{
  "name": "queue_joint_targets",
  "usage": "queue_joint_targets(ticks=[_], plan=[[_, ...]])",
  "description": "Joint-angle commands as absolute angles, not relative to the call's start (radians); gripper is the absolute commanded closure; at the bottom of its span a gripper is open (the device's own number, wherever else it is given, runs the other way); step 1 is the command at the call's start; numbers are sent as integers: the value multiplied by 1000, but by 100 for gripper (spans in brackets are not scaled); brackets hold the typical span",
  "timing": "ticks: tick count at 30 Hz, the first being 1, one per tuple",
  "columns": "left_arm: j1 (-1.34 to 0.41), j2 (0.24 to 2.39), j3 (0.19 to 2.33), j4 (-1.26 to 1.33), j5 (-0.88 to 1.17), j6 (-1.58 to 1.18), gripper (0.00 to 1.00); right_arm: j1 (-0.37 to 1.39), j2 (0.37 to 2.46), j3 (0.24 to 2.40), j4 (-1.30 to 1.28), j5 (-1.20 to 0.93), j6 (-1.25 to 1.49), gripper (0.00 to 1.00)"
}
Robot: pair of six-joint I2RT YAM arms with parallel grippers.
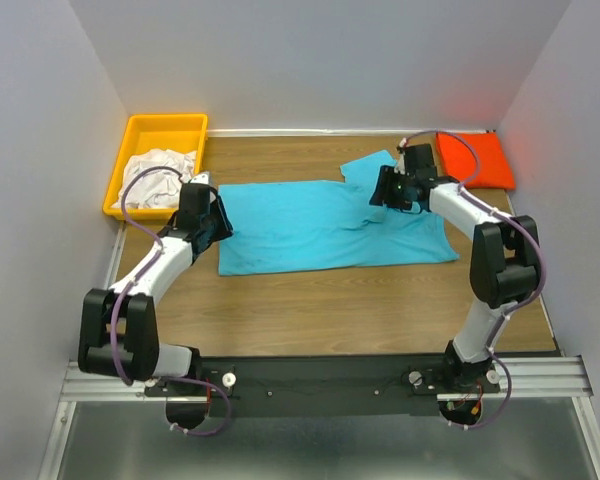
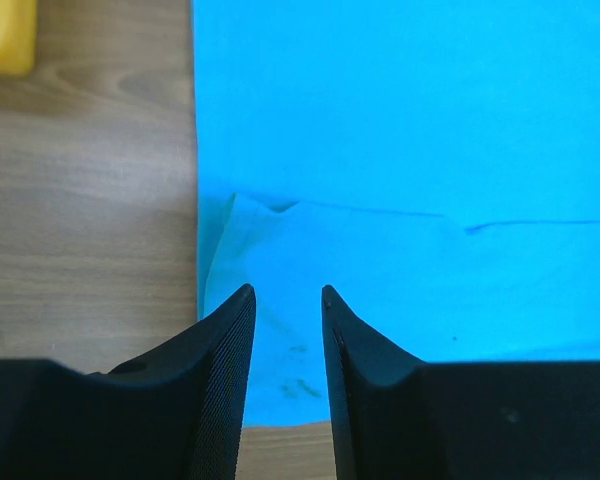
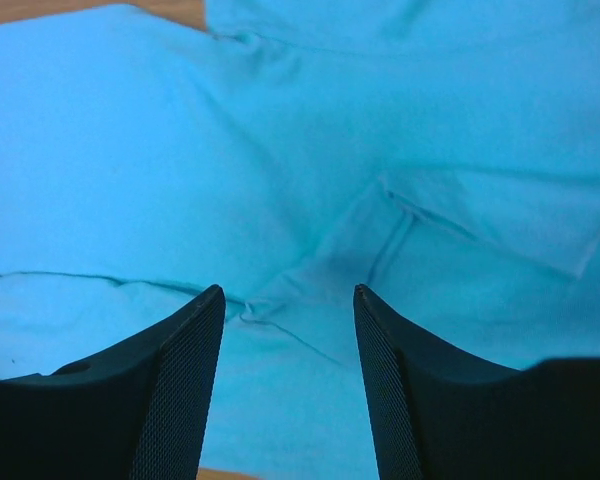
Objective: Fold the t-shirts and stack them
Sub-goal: Fold the tshirt
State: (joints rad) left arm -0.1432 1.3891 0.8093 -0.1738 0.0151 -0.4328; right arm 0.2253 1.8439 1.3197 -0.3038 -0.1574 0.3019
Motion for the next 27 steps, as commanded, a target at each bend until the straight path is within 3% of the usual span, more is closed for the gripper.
queue_joint_targets(ticks=[1, 2, 3, 5, 27], plan=[[-138, 1284, 801, -117, -6, -378, 59, 227, 1803, 1183, -220, -77, 527, 37], [-138, 1263, 793, -88, -5, -368, 58, 224, 1798, 1168, -206, -75, 544, 36], [-138, 1238, 775, -72, 24, -356, 46, 221, 1796, 1152, -178, -78, 560, 36], [-138, 1156, 758, -46, 25, -307, 36, 212, 1807, 1122, -132, -89, 607, 36], [-138, 1160, 722, -5, 23, -279, 36, 204, 1850, 1037, -8, -71, 724, 40]])
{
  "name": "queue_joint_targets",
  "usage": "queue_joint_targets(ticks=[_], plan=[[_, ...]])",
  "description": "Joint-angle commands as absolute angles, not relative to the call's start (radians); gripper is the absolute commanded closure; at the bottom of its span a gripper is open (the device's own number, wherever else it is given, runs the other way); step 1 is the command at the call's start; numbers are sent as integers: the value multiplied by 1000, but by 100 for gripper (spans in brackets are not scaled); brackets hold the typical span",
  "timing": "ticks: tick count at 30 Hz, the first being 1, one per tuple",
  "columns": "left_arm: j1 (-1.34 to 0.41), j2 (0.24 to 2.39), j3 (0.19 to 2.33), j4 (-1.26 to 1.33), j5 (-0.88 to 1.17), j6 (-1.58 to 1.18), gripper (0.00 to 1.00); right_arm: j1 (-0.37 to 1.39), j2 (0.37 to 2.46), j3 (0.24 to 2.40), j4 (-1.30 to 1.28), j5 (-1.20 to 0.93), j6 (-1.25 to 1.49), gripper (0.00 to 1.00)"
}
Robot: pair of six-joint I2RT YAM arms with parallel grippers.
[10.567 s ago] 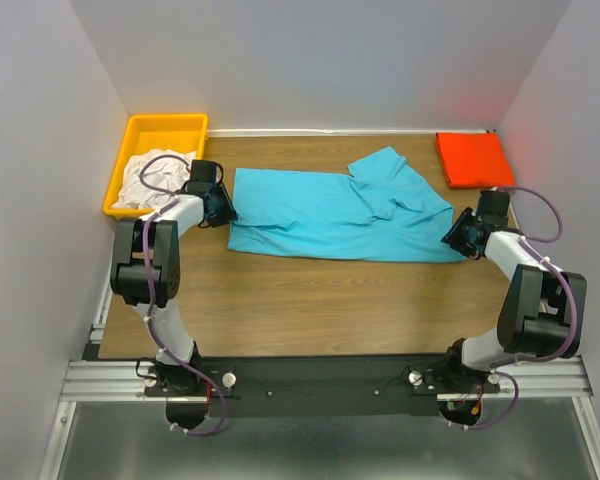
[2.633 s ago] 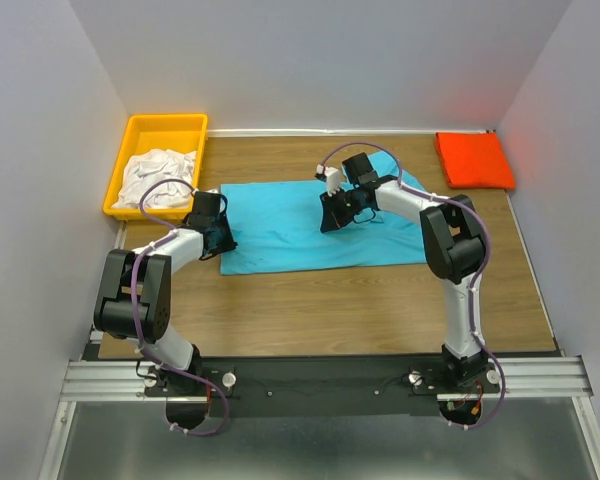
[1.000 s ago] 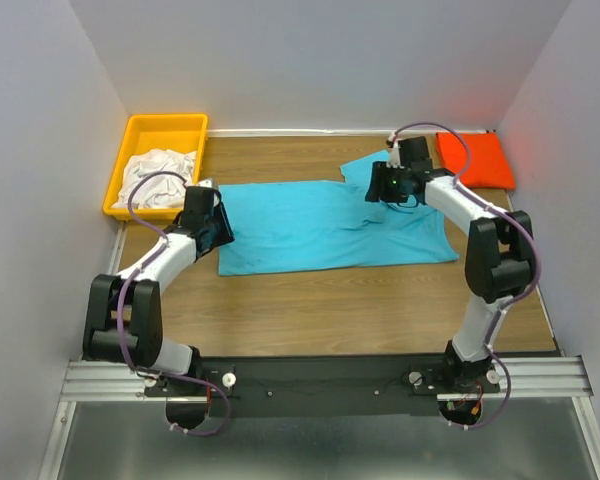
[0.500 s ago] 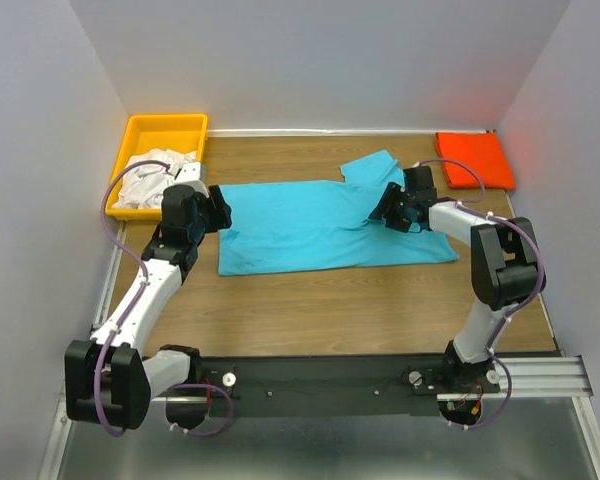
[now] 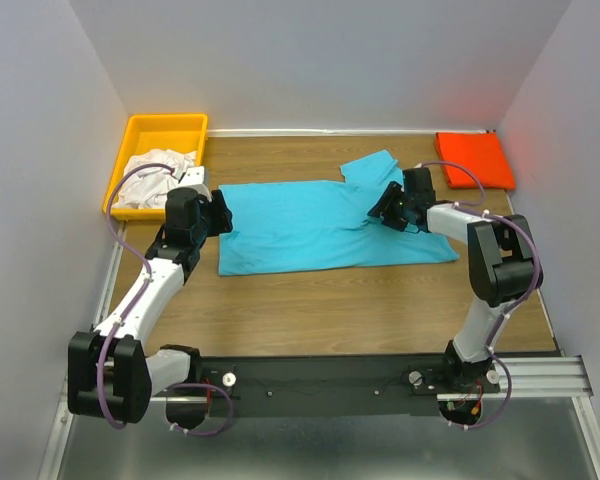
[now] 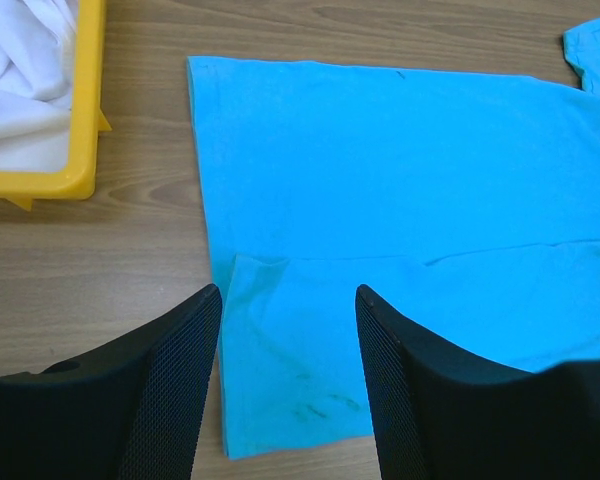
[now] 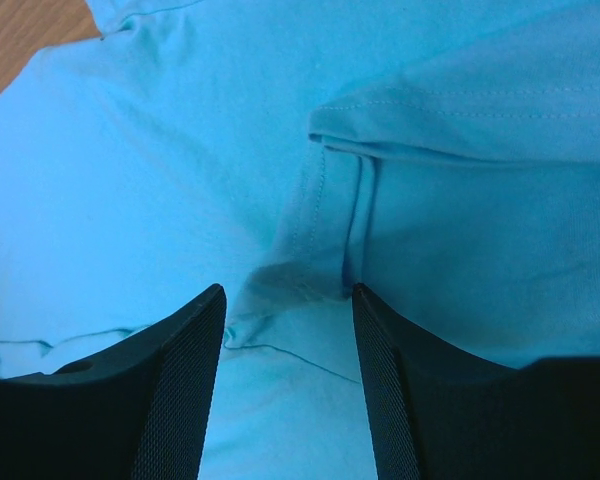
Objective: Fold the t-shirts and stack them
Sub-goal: Fold the tshirt
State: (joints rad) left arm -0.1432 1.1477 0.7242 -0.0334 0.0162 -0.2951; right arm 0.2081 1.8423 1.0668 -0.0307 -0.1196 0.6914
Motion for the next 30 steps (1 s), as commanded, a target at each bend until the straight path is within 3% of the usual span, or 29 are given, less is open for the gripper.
queue_joint_targets(ticks=[1, 18, 25, 30], plan=[[-138, 1158, 723, -5, 25, -279, 36, 203, 1847, 1032, -9, -66, 724, 40], [-138, 1178, 724, -6, 31, -279, 37, 204, 1954, 1206, 43, -198, 693, 43], [-138, 1184, 726, -6, 35, -279, 37, 218, 2085, 1373, 48, -373, 675, 42], [-138, 1190, 727, -8, 35, -281, 37, 218, 2031, 1358, 37, -336, 612, 42]])
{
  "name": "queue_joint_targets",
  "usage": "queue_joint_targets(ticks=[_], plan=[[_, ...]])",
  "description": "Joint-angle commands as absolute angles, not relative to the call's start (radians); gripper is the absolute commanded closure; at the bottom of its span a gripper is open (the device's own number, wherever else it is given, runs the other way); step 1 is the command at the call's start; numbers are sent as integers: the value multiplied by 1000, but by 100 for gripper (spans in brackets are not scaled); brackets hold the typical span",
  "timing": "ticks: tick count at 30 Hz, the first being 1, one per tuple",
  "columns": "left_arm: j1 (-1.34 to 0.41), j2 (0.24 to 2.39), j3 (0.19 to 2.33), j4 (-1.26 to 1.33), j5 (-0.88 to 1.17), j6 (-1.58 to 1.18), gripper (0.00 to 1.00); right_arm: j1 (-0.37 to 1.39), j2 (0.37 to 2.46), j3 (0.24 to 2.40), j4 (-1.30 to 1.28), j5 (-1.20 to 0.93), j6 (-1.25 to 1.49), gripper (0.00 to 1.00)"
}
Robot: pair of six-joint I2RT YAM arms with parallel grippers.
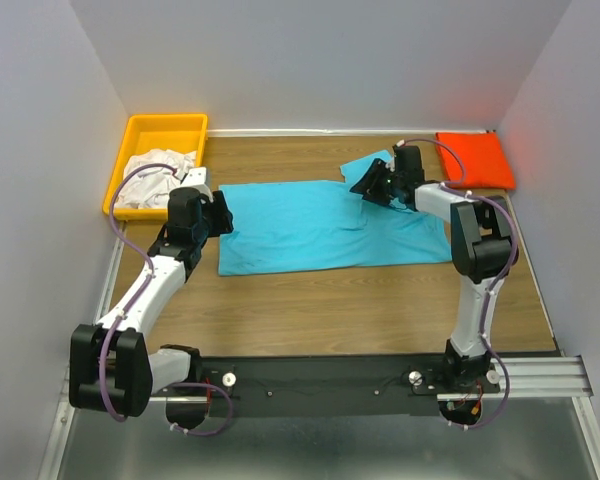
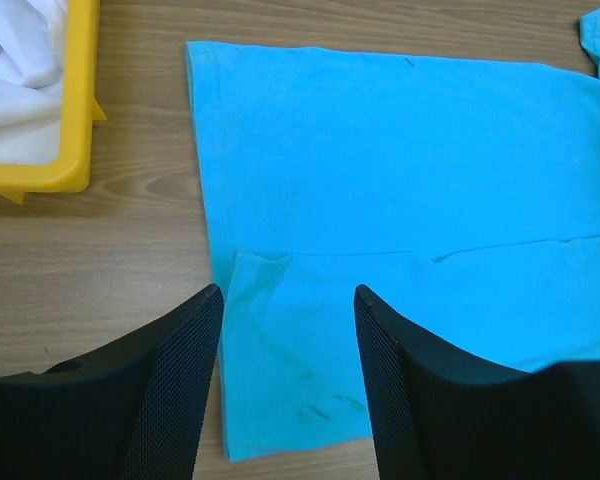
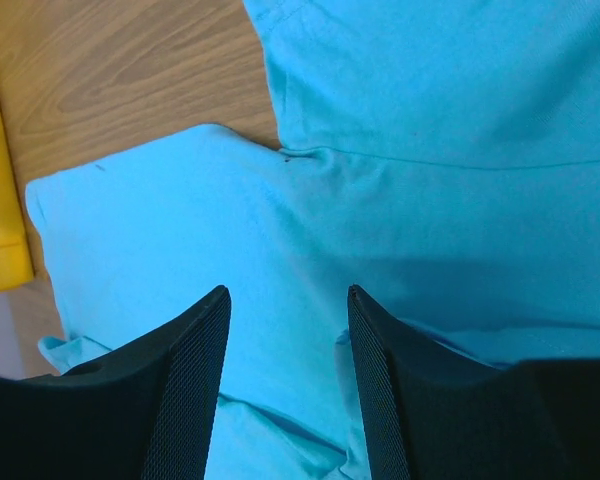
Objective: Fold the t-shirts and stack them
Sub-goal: Fold the tshirt
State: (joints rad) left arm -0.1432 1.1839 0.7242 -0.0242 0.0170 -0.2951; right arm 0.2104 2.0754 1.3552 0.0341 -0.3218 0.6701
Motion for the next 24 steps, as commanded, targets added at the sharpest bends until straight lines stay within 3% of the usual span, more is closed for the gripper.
queue_joint_targets(ticks=[1, 11, 24], plan=[[-138, 1190, 727, -9, 37, -281, 37, 213, 1988, 1348, 26, -286, 591, 42], [-138, 1203, 732, -8, 44, -281, 37, 112, 1770, 1098, 11, -86, 699, 34], [-138, 1213, 732, -8, 60, -279, 37, 46, 1809, 1012, 106, -41, 804, 34]])
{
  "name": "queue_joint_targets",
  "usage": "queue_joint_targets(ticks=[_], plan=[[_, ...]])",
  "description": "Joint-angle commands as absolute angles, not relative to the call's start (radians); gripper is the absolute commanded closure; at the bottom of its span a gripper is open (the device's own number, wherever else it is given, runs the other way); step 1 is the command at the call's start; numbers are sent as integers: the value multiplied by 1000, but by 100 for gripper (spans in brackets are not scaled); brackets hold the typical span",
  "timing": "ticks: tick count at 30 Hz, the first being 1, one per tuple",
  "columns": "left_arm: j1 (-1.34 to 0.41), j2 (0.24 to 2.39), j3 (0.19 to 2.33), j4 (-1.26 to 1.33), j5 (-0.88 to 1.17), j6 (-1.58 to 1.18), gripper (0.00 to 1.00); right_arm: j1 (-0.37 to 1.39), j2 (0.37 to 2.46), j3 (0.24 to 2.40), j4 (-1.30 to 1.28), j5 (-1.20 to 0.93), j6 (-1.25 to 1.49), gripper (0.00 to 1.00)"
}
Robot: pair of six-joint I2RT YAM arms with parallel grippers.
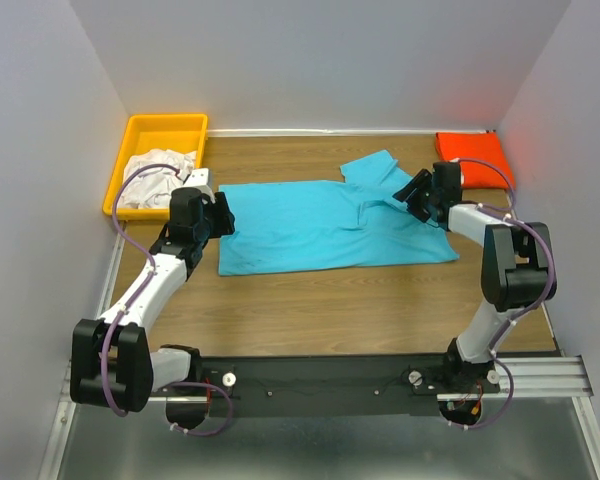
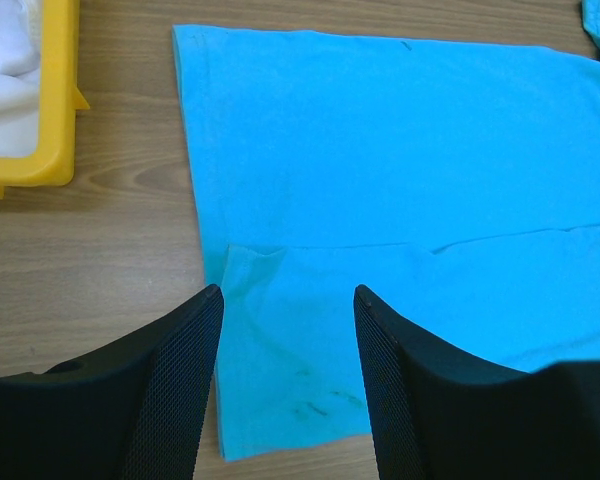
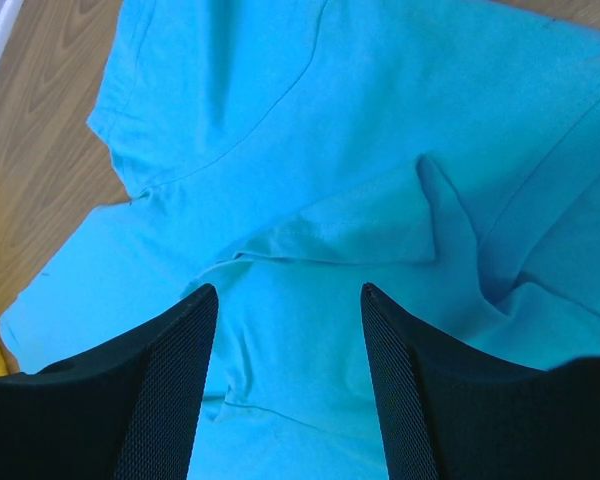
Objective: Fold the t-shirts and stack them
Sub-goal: Fold the tshirt
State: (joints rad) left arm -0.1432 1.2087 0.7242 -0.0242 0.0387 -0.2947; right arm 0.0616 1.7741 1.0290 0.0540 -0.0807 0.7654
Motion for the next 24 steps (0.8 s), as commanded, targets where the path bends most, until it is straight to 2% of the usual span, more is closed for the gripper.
queue_joint_targets(ticks=[1, 7, 11, 16, 24], plan=[[-138, 1213, 730, -8, 58, -279, 37, 43, 1818, 1009, 110, -35, 808, 34], [-138, 1207, 729, -11, 49, -281, 37, 26, 1828, 986, 115, 23, 811, 36], [-138, 1209, 730, -12, 46, -281, 37, 21, 1839, 980, 117, 32, 816, 41], [-138, 1210, 730, -14, 43, -281, 38, 18, 1853, 977, 124, 43, 815, 52], [-138, 1215, 729, -15, 44, -279, 37, 12, 1878, 980, 140, 51, 825, 59]])
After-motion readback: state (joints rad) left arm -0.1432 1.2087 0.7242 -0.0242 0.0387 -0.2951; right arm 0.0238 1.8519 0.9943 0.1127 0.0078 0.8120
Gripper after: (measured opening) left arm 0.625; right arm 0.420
